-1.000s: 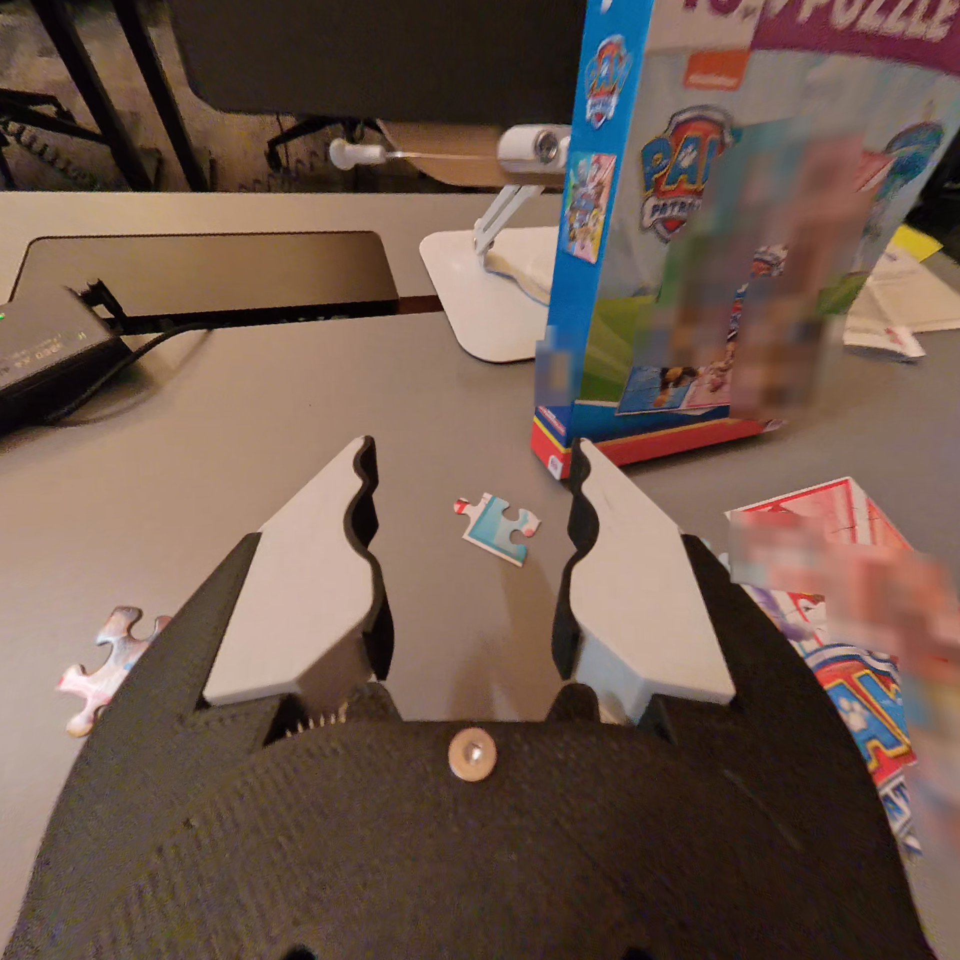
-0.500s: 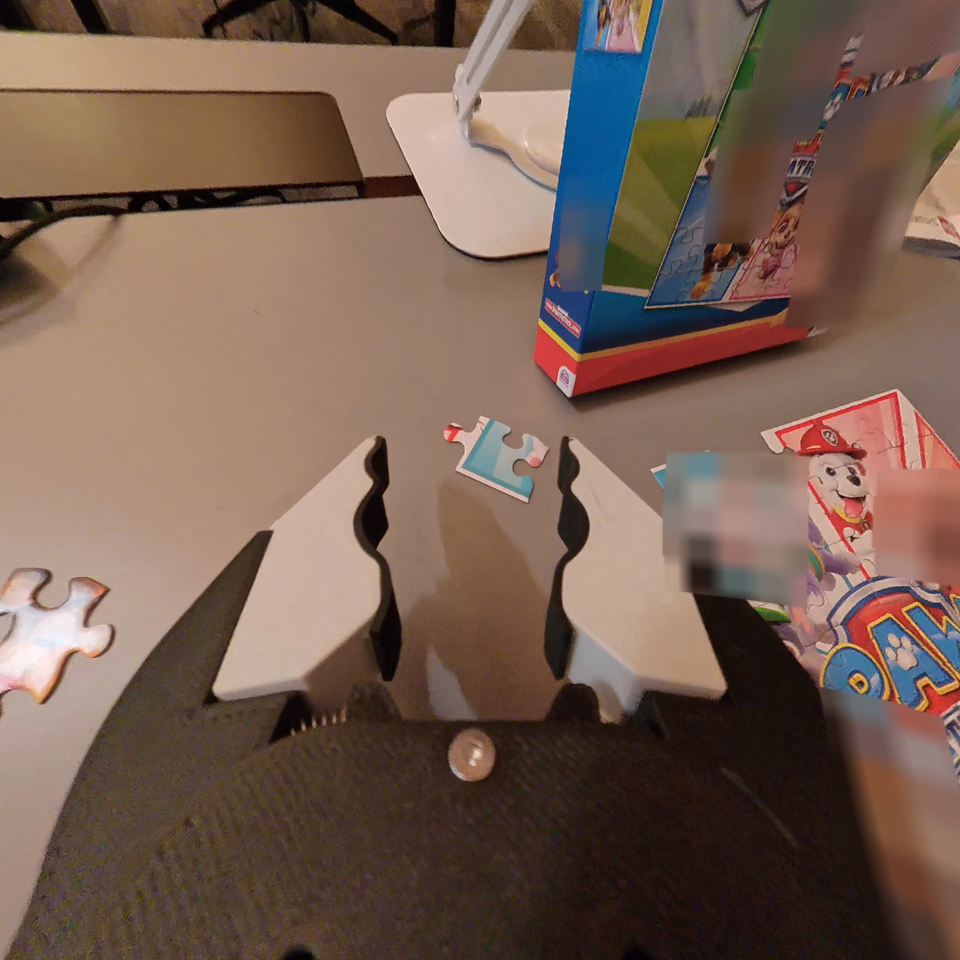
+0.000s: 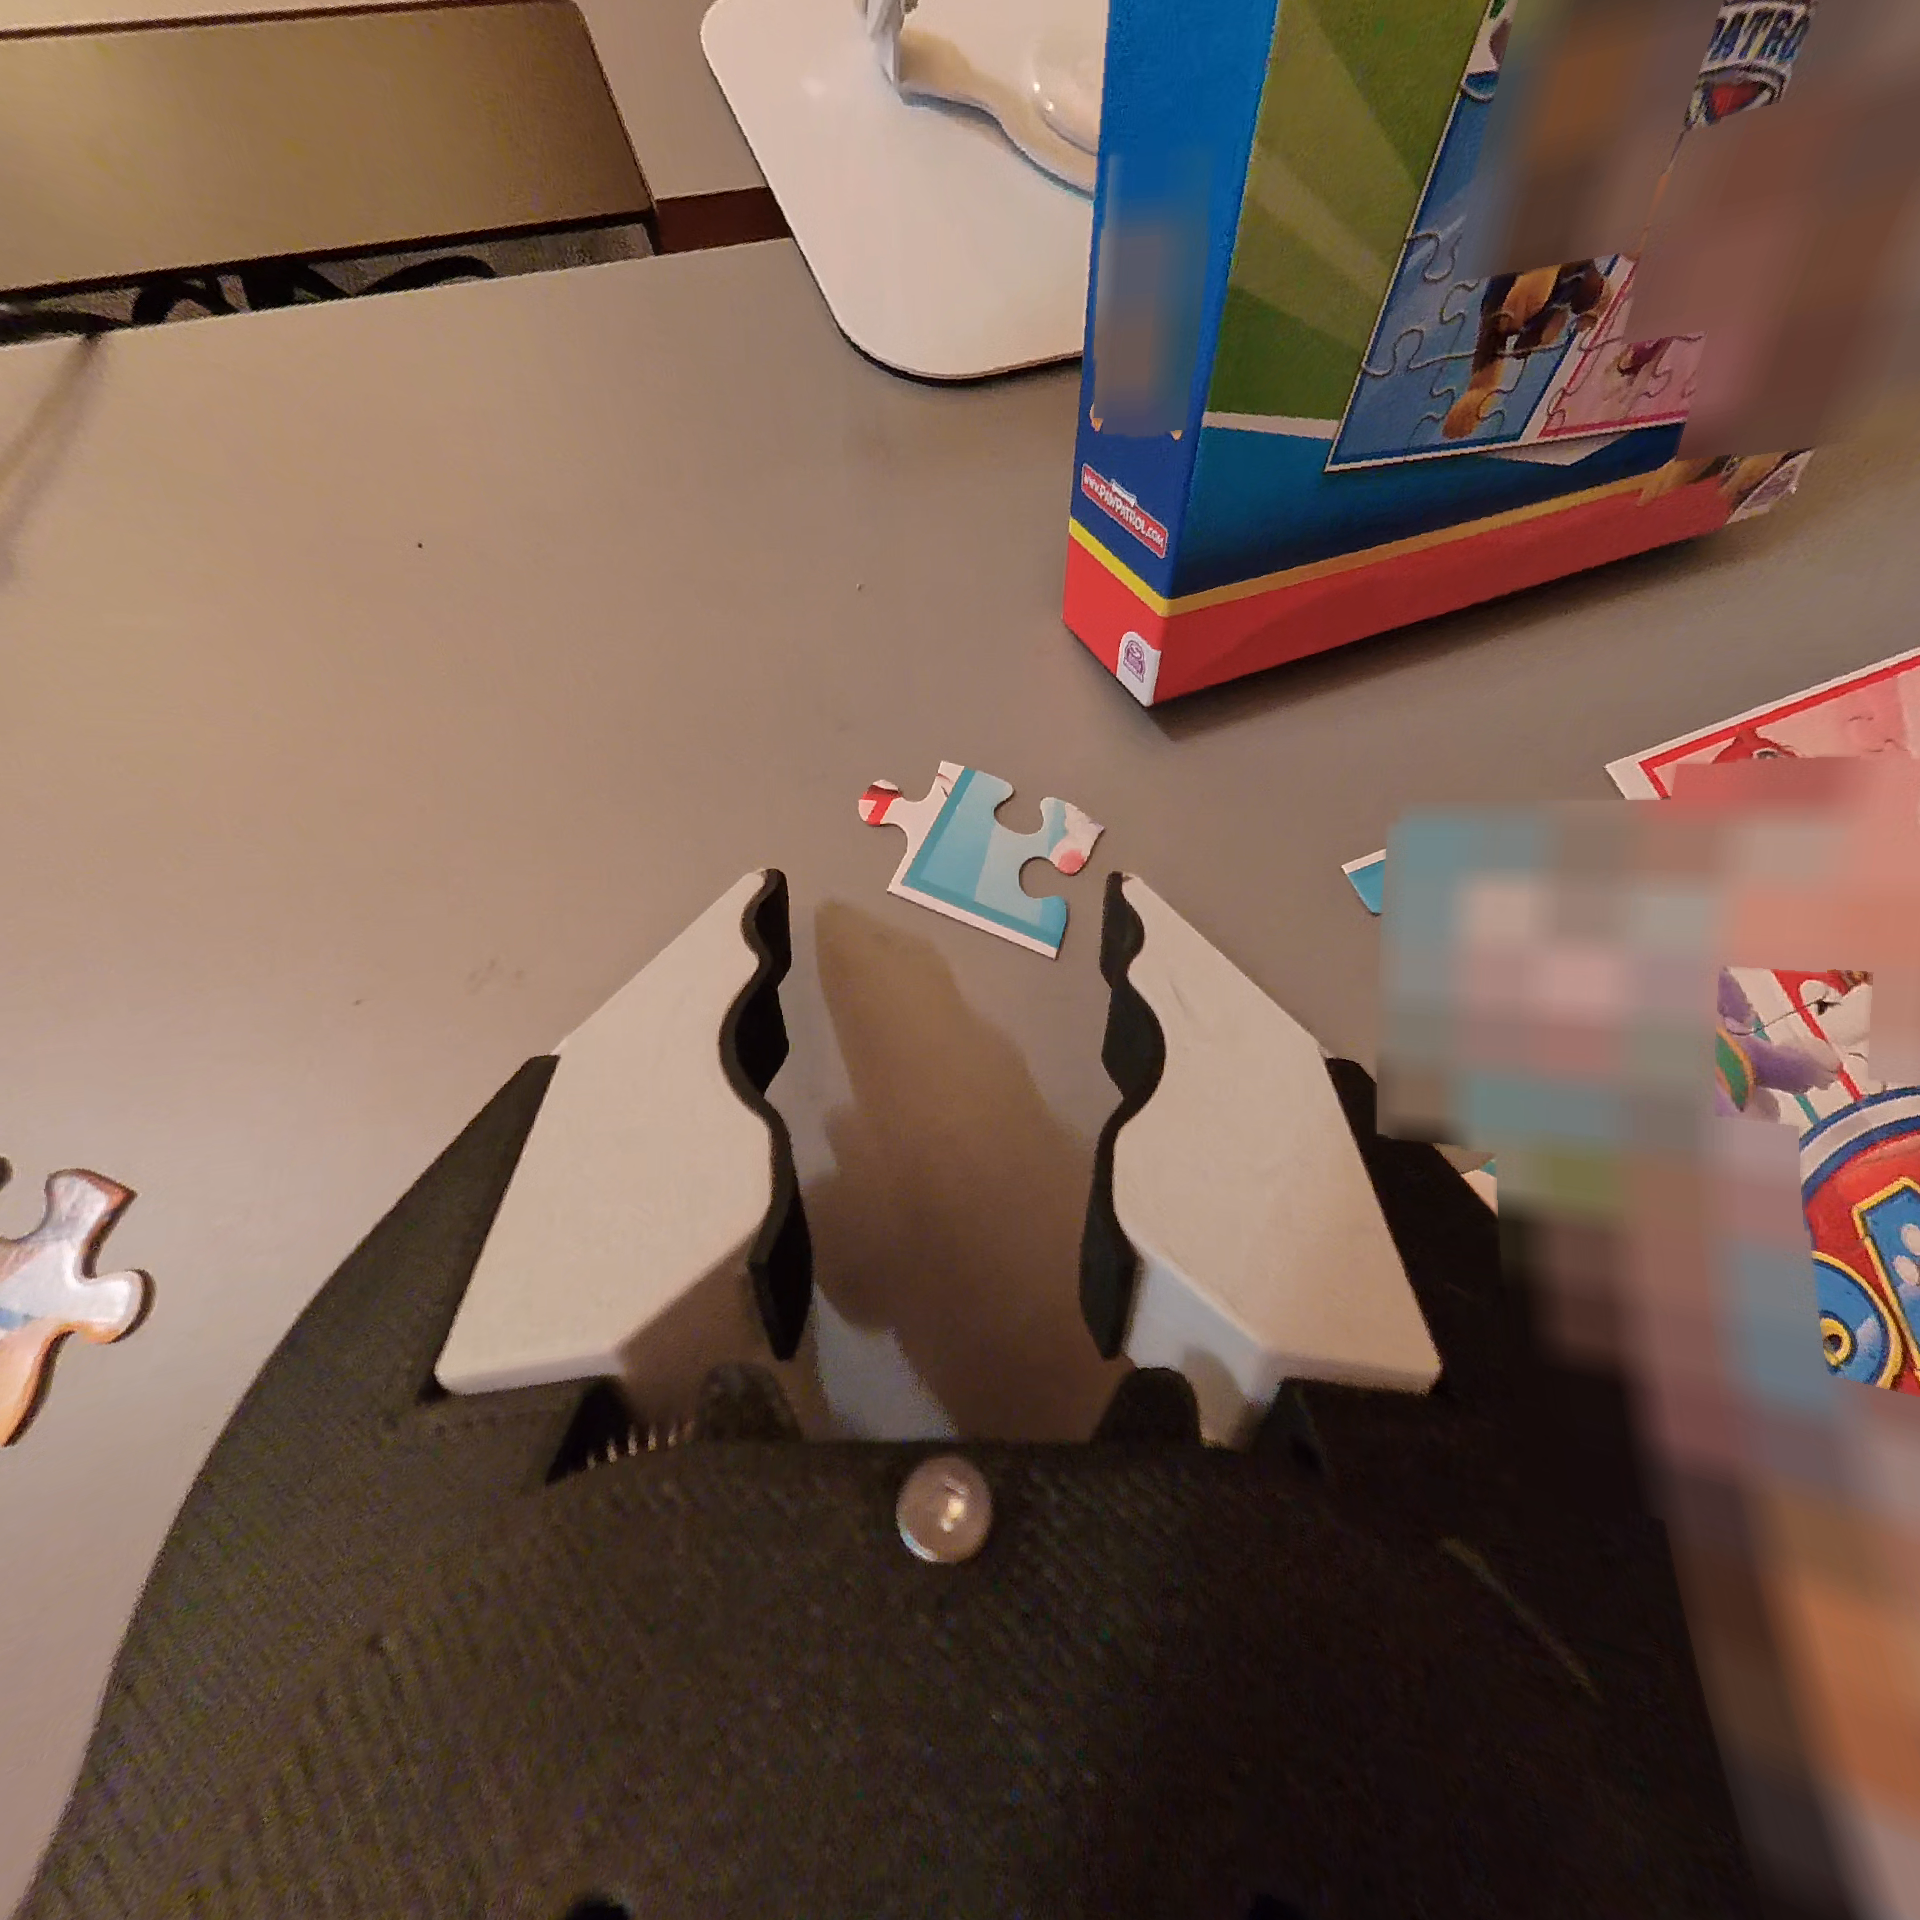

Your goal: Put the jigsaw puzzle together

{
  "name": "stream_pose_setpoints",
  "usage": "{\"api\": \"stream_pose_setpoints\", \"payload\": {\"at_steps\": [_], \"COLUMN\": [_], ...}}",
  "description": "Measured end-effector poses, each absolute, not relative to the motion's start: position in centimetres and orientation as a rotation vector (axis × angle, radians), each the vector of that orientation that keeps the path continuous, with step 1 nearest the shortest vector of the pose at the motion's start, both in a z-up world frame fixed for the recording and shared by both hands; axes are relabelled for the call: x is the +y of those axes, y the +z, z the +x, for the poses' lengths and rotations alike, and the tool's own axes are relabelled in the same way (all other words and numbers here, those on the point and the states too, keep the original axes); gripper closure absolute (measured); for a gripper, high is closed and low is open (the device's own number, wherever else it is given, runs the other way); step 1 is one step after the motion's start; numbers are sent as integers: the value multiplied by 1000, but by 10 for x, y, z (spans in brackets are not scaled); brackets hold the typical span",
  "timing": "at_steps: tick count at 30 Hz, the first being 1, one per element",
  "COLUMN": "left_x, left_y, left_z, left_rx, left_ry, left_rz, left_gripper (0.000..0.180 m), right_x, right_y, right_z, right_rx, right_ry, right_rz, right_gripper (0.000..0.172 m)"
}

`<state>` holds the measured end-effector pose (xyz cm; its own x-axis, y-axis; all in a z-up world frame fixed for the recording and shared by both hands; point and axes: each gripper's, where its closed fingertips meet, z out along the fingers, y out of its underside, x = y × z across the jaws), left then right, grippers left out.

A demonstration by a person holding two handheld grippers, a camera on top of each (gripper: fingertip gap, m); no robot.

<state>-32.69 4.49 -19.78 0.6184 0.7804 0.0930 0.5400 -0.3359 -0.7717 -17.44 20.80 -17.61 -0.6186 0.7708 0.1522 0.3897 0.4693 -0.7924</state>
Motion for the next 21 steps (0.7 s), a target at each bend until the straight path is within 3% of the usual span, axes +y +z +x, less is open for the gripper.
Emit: {"api": "stream_pose_setpoints", "payload": {"at_steps": [1,16,21], "left_x": [45,48,53], "left_y": [-199,-212,-212], "left_z": [-327,-325,-321], "left_rx": [-1034,-1031,-984], "left_ry": [386,395,385], "left_rz": [-2042,-2150,-2170], "left_gripper": [121,122,133], "right_x": [208,210,211], "right_y": [-176,-176,-176], "right_z": [-175,-175,-176], "right_rx": [-2219,-2214,-2213], "right_ry": [1014,1005,1005], "right_rz": [-963,-964,-969], "right_gripper": [169,169,169]}}
